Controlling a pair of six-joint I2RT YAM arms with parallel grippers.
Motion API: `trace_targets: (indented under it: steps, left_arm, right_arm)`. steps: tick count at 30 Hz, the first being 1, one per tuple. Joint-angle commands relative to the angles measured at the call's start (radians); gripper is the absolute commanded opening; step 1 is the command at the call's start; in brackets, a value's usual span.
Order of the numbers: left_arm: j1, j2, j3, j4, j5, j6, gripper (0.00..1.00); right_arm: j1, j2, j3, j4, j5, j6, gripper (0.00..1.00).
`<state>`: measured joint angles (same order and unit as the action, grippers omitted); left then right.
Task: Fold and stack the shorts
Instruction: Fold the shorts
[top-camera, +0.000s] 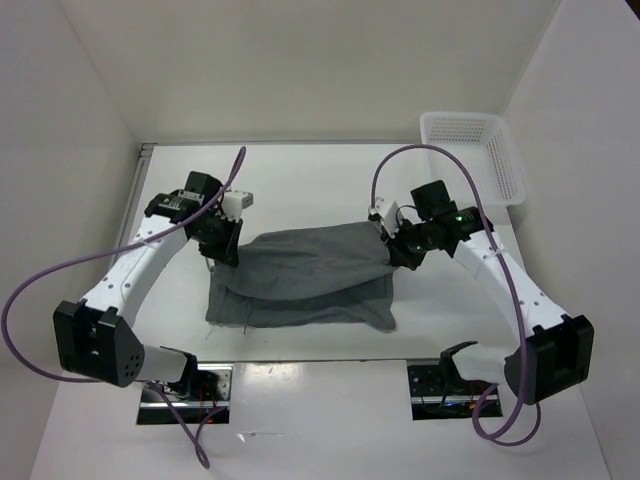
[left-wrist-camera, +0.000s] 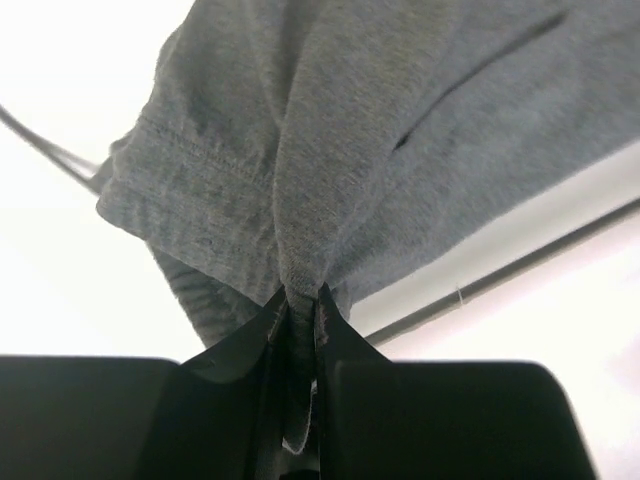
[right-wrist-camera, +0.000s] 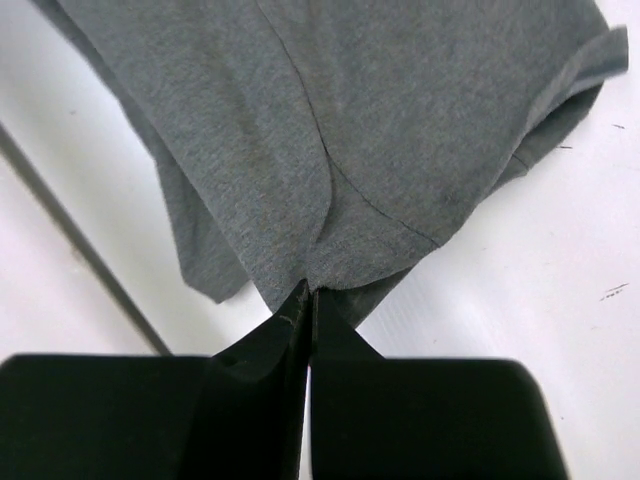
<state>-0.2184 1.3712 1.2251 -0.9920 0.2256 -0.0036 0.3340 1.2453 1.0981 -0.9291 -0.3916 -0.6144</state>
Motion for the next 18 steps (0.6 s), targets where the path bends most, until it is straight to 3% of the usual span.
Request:
trace_targets:
  steps: [1, 3, 7, 8, 12, 15, 18]
  left_arm:
    - [-0.045, -0.079, -0.074, -0.077, 0.049, 0.004, 0.15]
    - [-0.056, -0.089, -0.125, -0.077, -0.006, 0.004, 0.17]
    - [-0.078, -0.08, -0.177, -0.077, -0.087, 0.004, 0.18]
    - [-0.078, -0.08, -0.202, -0.077, -0.115, 0.004, 0.19]
    - [-0.098, -0.089, -0.232, -0.04, -0.15, 0.004, 0.21]
    - [-0.119, -0.08, -0.259, -0.03, -0.15, 0.004, 0.22]
    - [-0.119, -0.07, -0.259, -0.03, -0.183, 0.004, 0.3]
  right_arm:
    - [0.045, -0.043, 0.048, -0.122, -0.033, -0.047, 0.0]
    - [0.065, -0.015, 0.048, -0.122, -0.033, -0.047, 0.04]
    - [0.17, 0.022, 0.014, -0.233, 0.063, -0.166, 0.56]
    - [0.193, 0.022, -0.022, -0.249, 0.101, -0.192, 0.64]
    - [0.206, 0.022, -0.038, -0.217, 0.241, -0.167, 0.81]
    - [0.206, 0.031, -0.009, -0.104, 0.223, -0.061, 0.82]
    - [0.206, 0.057, 0.0, 0.025, 0.2, 0.054, 0.82]
